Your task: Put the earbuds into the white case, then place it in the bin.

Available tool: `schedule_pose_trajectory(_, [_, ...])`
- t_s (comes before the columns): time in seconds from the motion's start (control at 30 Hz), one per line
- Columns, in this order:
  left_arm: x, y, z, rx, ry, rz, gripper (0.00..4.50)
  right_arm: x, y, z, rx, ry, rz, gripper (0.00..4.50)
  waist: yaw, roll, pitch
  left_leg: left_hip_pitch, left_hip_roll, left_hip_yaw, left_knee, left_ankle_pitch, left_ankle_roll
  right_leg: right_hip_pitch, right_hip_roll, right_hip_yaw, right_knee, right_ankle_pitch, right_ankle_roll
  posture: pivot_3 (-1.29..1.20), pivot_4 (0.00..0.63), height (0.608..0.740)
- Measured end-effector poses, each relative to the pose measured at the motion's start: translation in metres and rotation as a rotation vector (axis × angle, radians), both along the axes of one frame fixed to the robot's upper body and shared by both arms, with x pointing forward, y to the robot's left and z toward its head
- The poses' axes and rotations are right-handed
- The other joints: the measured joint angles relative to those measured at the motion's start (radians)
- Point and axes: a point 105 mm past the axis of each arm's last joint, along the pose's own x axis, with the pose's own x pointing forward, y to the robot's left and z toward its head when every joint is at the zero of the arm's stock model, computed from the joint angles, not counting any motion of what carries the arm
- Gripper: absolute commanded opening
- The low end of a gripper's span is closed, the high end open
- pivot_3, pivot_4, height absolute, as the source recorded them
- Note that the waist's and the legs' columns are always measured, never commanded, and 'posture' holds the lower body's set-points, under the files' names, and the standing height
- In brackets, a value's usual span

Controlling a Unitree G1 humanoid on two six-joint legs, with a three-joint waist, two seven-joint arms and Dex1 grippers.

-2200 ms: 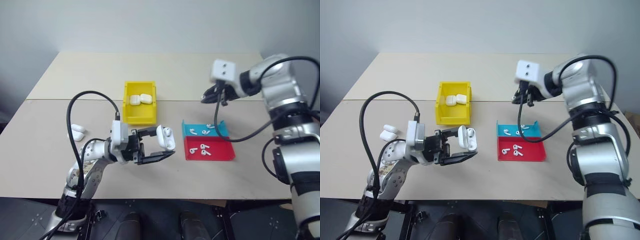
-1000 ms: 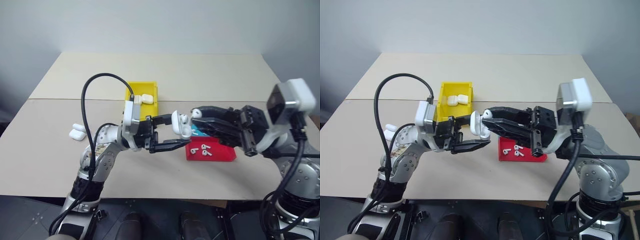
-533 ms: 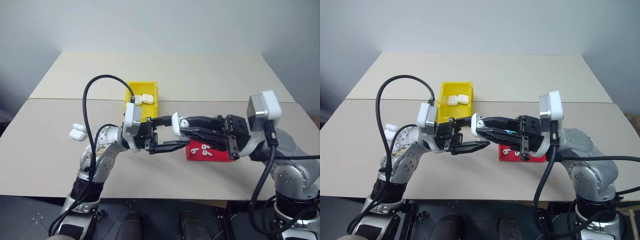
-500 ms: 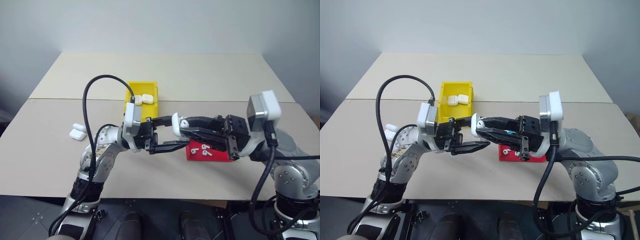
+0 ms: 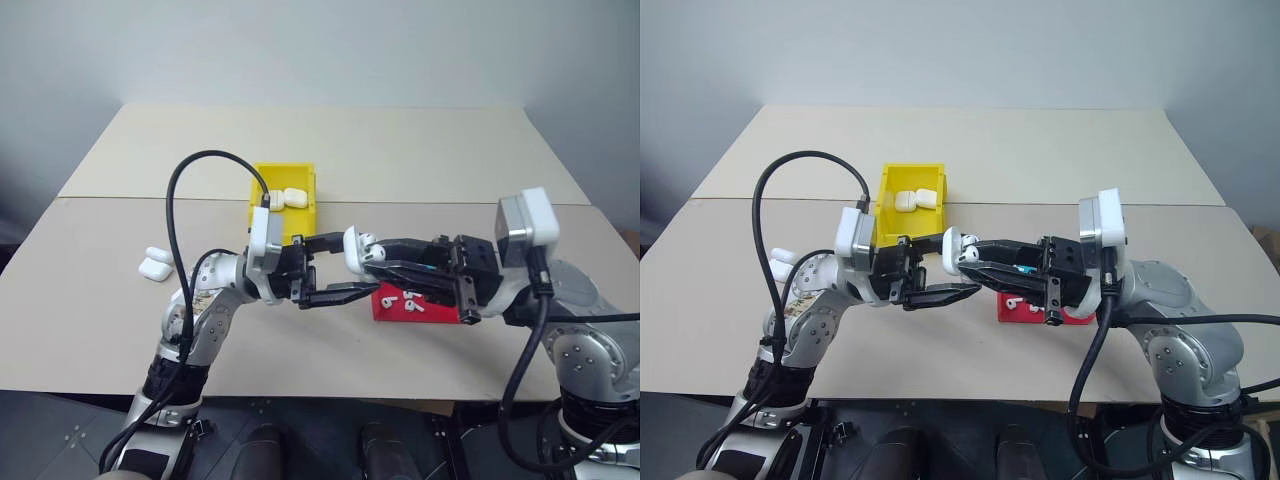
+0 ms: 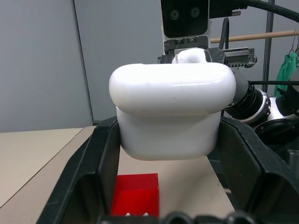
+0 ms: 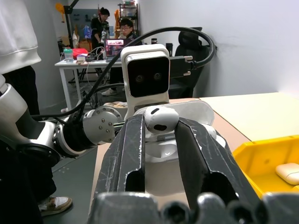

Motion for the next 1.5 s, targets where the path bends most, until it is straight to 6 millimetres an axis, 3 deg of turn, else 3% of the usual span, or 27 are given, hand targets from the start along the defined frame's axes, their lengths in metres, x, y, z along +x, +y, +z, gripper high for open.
schedule_pose_trajectory(0.73, [0.002,0.003,-0.006,0.03,-0.01,0.002,2.79,-0.004,-0.011,0.001,-0.07,-0.013,0.012,1.22,0.0,0.0,0.0,0.0,0.0,0.0,0.0,0.0,0.0,0.0,0.0,0.0,0.0,0.0,0.0,0.0,0.15,0.74])
schedule_pose_trajectory(1.5, [0.003,0.005,-0.016,0.116,-0.049,0.009,2.79,-0.002,-0.011,-0.017,-0.206,-0.048,-0.007,1.22,0.001,0.0,0.0,0.0,0.0,0.0,0.0,0.0,0.0,0.0,0.0,0.0,0.0,0.0,0.0,0.0,0.15,0.74])
